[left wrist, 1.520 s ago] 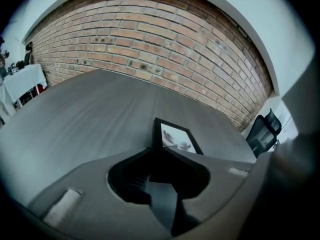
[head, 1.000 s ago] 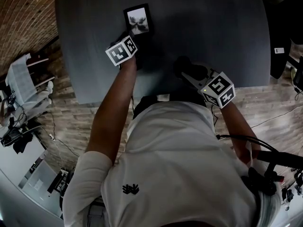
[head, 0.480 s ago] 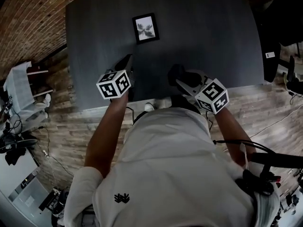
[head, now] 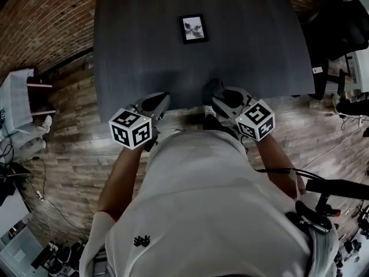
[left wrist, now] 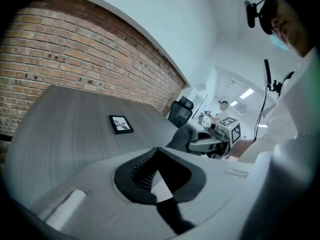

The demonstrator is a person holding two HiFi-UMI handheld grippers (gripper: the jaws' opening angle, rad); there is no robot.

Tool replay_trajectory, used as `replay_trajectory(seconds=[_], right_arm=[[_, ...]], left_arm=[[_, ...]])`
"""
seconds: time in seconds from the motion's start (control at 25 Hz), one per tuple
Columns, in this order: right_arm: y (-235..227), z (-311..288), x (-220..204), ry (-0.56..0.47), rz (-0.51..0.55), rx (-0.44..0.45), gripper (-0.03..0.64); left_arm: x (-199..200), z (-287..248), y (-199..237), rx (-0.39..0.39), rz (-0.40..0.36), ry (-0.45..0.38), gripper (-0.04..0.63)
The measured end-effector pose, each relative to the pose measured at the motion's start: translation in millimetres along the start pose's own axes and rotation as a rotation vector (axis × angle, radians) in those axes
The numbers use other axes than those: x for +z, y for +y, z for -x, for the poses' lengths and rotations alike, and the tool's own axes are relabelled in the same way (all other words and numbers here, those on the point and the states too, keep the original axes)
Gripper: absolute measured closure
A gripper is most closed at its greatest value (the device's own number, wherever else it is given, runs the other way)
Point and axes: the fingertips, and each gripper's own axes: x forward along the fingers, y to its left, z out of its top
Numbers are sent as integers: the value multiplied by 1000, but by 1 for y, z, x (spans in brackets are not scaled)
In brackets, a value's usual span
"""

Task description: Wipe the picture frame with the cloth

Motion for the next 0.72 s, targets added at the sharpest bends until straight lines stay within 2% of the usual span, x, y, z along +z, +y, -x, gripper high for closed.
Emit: replay_trajectory(seconds=[0.2, 0.48, 0.72], right_arm=[[53, 2, 0, -17, 38, -35, 506], [118, 9, -17, -34, 46, -62, 508], [157, 10, -22, -38, 67, -73, 508]], left_arm=[[-19, 53, -20, -47, -27, -37, 583], [-61, 105, -36, -37, -84, -47, 583], [-86, 136, -39, -37, -60, -67, 583]])
